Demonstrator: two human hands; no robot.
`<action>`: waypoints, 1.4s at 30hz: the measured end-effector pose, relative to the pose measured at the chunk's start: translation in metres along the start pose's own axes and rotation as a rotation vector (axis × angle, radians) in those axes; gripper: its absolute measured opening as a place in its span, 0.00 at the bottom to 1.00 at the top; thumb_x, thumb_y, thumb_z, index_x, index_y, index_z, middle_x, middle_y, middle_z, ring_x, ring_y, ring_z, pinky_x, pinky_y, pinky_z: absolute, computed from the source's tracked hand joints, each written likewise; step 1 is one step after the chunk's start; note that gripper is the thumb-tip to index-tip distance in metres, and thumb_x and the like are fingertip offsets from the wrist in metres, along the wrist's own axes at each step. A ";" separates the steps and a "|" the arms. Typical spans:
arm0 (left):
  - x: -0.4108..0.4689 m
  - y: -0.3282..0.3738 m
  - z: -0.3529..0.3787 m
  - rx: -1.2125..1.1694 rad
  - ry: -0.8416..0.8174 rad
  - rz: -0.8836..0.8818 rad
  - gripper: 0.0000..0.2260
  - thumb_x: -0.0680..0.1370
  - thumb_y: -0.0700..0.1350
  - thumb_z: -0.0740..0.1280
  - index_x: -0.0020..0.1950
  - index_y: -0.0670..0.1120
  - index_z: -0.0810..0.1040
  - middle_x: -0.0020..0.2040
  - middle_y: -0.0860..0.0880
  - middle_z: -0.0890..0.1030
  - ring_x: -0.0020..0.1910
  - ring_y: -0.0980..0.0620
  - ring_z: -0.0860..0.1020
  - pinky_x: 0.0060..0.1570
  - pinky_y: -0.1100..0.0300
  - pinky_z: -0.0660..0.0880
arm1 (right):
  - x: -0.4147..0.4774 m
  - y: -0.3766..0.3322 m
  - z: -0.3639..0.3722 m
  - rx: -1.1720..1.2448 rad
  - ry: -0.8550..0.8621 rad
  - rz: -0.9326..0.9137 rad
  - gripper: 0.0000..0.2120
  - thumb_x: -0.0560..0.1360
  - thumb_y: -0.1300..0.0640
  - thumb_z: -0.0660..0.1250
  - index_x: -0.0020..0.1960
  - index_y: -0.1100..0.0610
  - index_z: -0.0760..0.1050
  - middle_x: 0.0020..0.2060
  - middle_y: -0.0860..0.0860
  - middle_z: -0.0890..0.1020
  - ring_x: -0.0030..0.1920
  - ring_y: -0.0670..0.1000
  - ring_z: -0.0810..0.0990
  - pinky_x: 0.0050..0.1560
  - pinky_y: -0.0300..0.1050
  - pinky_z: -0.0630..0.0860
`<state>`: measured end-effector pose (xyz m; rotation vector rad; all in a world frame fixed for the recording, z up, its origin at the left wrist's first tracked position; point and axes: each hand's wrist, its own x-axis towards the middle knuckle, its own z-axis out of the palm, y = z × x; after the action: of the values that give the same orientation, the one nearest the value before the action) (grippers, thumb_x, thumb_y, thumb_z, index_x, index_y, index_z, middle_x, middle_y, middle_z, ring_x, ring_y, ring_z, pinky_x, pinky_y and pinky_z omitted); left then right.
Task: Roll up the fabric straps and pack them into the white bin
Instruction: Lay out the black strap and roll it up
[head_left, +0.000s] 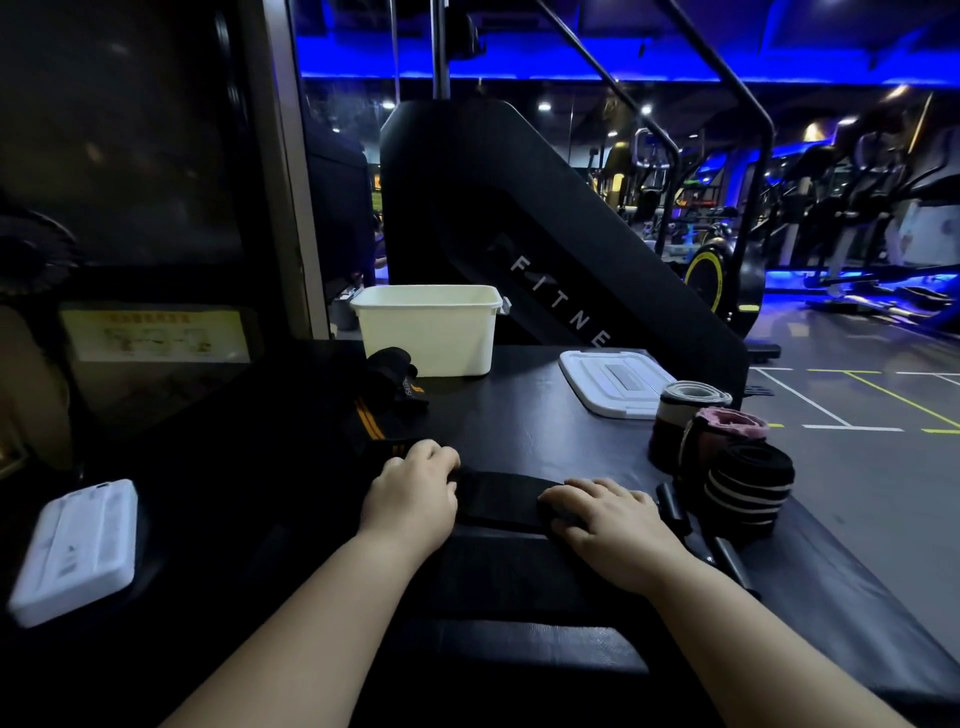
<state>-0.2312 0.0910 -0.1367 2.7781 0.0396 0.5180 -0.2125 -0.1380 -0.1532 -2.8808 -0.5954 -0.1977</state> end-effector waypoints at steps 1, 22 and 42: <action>0.001 -0.002 0.001 -0.013 0.034 0.009 0.12 0.80 0.44 0.61 0.63 0.53 0.73 0.64 0.56 0.71 0.55 0.46 0.73 0.51 0.54 0.73 | 0.000 0.000 0.000 0.002 -0.003 0.001 0.18 0.79 0.42 0.56 0.68 0.35 0.64 0.66 0.36 0.69 0.70 0.45 0.63 0.64 0.50 0.61; -0.002 -0.046 -0.007 0.150 -0.480 -0.106 0.28 0.81 0.65 0.47 0.79 0.59 0.49 0.80 0.58 0.47 0.79 0.51 0.43 0.74 0.42 0.39 | -0.002 -0.001 0.000 0.023 0.002 0.039 0.19 0.79 0.38 0.55 0.70 0.33 0.64 0.68 0.37 0.67 0.72 0.45 0.61 0.67 0.49 0.58; 0.022 -0.004 0.007 0.021 -0.284 -0.102 0.21 0.79 0.63 0.59 0.67 0.52 0.72 0.66 0.47 0.70 0.68 0.43 0.64 0.64 0.49 0.65 | -0.012 0.031 -0.038 -0.143 -0.039 0.332 0.23 0.77 0.41 0.61 0.71 0.45 0.66 0.71 0.51 0.67 0.69 0.58 0.65 0.66 0.54 0.64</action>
<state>-0.2085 0.0943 -0.1362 2.8238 0.1217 0.0963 -0.2150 -0.1783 -0.1231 -3.0712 -0.1059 -0.1391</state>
